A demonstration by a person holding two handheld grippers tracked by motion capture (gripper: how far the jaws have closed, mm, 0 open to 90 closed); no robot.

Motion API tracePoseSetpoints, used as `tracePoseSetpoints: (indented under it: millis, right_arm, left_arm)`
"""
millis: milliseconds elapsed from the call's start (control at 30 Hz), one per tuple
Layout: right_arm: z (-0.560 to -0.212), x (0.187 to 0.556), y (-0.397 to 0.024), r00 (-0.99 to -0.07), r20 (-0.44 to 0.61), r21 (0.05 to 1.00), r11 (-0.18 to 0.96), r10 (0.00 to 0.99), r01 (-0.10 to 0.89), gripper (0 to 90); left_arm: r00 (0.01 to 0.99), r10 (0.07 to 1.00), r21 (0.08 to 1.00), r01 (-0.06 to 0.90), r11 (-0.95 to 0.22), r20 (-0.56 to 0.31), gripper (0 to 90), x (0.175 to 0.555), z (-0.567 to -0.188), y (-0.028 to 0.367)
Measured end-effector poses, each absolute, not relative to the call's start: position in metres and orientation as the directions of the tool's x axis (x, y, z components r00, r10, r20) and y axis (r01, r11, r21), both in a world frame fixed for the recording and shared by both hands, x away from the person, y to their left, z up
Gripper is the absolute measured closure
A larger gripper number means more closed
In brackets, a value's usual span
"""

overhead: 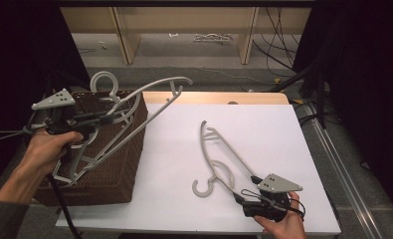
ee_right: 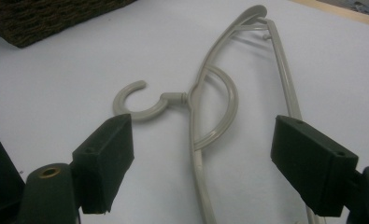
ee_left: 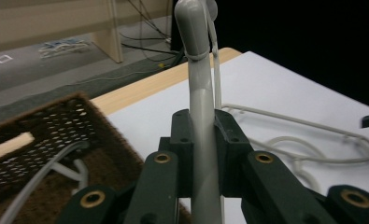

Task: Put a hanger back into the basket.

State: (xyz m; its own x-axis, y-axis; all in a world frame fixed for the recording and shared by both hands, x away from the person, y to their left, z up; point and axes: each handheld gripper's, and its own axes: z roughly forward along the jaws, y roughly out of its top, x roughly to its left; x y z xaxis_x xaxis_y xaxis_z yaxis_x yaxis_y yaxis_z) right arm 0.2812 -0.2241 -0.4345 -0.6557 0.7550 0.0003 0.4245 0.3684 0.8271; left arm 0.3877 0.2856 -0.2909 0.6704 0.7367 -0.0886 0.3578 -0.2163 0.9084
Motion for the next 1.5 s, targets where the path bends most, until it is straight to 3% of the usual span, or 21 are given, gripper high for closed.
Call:
tracePoseSetpoints:
  millis: [733,1500]
  right_arm:
    - [-0.437,0.283,-0.222,-0.66,0.002,0.822,0.375,0.751,0.429,22.4]
    - [-0.438,0.283,-0.223,-0.662,0.001,0.819,0.379,0.75,0.431,22.5]
  left_arm:
    - [0.603,0.798,0.914,0.318,-0.252,0.011,79.4,0.404,-0.323,0.359]
    - [0.529,0.849,0.899,0.365,-0.242,0.013,79.4,0.402,-0.354,0.4]
